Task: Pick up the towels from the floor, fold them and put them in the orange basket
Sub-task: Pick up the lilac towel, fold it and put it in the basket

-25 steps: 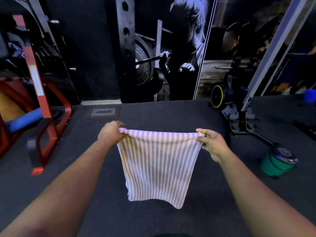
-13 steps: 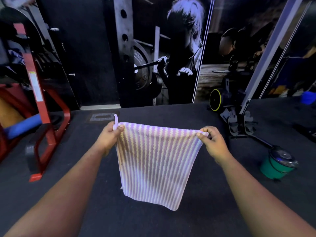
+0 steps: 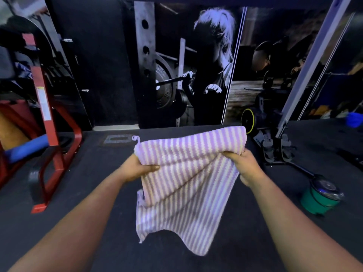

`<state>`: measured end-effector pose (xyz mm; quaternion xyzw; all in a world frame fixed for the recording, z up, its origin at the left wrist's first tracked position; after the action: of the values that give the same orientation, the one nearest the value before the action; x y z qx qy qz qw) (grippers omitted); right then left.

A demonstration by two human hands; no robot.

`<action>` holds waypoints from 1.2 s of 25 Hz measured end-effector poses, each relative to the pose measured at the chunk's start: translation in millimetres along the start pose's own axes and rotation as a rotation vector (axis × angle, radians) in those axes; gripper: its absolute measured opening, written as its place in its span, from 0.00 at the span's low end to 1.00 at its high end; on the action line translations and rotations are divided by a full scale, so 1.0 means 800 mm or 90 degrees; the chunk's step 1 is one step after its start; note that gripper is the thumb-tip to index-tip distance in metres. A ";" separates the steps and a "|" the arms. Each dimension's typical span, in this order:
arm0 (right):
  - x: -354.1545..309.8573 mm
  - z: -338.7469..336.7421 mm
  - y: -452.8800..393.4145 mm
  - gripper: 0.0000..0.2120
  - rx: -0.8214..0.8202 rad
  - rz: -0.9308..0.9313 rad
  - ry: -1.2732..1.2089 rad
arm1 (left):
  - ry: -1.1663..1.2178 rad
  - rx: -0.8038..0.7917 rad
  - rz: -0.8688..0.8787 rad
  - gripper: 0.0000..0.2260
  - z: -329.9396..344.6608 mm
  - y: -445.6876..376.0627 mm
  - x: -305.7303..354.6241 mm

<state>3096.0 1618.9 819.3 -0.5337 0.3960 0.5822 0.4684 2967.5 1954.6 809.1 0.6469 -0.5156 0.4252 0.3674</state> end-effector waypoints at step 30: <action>0.118 -0.033 0.054 0.16 -0.111 0.185 0.054 | 0.109 -0.062 -0.087 0.12 0.015 0.017 -0.092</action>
<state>3061.2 1594.5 720.7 -0.5334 0.4367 0.6529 0.3140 2948.7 1966.8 736.7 0.6229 -0.4573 0.4275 0.4693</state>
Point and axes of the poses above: each hand's wrist, its own y-axis away from the middle knuckle, its own z-axis out of the palm, x = y × z, the point moved 9 cm from there along -y, towards the middle knuckle, and after that the axes turned 1 degree about -y, right-handed, at the moved point
